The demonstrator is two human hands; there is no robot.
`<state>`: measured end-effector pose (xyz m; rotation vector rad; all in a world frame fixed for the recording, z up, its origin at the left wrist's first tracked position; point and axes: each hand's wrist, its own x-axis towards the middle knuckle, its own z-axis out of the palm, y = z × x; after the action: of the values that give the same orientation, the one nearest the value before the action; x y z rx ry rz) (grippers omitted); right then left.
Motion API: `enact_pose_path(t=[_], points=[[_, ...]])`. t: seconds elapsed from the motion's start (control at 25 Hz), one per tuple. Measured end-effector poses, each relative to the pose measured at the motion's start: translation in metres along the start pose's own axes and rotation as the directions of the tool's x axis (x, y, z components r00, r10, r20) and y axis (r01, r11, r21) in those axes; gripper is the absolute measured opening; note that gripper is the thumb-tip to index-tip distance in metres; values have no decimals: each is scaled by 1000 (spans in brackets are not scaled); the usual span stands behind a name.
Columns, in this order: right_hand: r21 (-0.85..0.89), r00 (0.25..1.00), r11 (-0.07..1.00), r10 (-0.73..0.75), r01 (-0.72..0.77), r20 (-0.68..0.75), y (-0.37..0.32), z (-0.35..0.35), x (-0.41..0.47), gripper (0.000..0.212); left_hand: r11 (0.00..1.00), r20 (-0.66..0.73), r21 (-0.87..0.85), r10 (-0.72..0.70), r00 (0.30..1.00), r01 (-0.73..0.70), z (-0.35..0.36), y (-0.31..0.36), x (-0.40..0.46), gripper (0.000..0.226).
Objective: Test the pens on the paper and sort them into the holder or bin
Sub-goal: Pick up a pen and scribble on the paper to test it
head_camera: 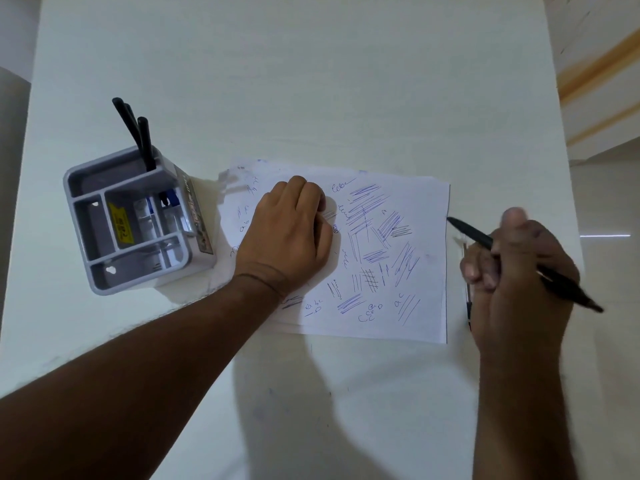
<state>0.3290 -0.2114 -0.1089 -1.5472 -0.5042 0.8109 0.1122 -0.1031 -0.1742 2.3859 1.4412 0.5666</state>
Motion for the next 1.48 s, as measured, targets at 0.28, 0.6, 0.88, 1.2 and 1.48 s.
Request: enact_pose_path(t=[0.28,0.6,0.88,1.2,1.48], points=[[-307,976,948,-13,81,218,6,25,20,16,1000,5,18,9,1000,-10,1,0,0,17],[-297,912,942,-21,156,410,27,43,-11,24,997,27,-74,-23,999,24,-3,-1,-1,11],[-418,894,894,48,161,446,51,56,-23,10,910,6,-391,-151,988,141,-13,-9,-5,18],[-501,860,765,-132,405,494,60,61,-30,8,881,-35,-459,-149,988,116,-14,-13,-6,22],[-527,835,688,-217,498,506,61,62,-31,8,899,-72,-435,-89,993,49,-12,-12,-5,22]])
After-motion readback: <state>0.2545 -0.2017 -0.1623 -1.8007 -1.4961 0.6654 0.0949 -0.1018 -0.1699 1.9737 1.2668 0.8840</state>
